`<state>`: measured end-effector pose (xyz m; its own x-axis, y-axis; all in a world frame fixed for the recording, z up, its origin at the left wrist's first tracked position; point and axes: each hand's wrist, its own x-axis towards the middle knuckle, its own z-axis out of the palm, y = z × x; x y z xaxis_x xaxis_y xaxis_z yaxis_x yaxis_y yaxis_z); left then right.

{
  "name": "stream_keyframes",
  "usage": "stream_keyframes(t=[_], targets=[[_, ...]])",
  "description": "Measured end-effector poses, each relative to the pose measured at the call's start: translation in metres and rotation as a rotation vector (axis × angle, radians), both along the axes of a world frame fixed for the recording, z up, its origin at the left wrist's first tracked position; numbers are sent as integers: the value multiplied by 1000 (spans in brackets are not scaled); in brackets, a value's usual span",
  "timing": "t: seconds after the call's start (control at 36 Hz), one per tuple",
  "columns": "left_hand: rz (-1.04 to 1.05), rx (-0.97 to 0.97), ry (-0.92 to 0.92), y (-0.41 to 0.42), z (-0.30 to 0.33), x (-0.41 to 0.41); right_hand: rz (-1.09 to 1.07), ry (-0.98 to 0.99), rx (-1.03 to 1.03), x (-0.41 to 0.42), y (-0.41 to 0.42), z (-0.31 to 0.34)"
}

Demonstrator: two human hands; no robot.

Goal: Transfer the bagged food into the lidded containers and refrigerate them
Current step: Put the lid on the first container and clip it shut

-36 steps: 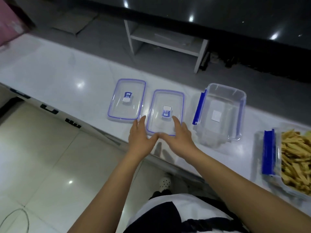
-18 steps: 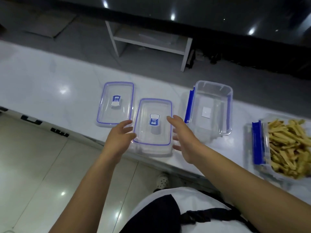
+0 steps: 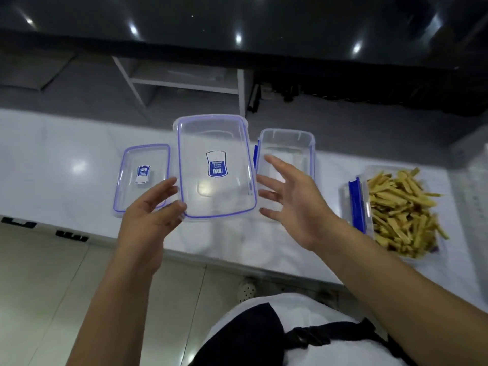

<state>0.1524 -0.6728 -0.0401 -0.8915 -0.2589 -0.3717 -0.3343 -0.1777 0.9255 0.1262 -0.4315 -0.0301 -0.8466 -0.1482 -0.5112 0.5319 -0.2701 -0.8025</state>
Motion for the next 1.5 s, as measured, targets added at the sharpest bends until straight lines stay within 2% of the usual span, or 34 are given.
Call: stream_keyframes(t=[0.19,0.42,0.58,0.75,0.83,1.0,1.17,1.33,1.5], targets=[[-217,-2,9,112,2,-7,-123,117,149,37,108,14],[-435,-50,17,263,-20,20,-305,209,293,103,236,10],[-538,-172,7,326,-29,35,-378,135,368,125,289,-18],[-518,-314,11,352,-32,39,-260,85,303,120,312,-32],[-464,-314,-12,357,-34,42,-220,76,277,114,319,-39],[-417,-405,-68,348,-38,55,-112,124,285,112,316,-51],[-471,-444,-85,340,-36,56,-38,167,496,128,305,-56],[-489,-381,-95,333,-39,42,11,227,695,132,303,-58],[-498,-340,-95,324,-42,25,97,328,1020,118,280,-35]])
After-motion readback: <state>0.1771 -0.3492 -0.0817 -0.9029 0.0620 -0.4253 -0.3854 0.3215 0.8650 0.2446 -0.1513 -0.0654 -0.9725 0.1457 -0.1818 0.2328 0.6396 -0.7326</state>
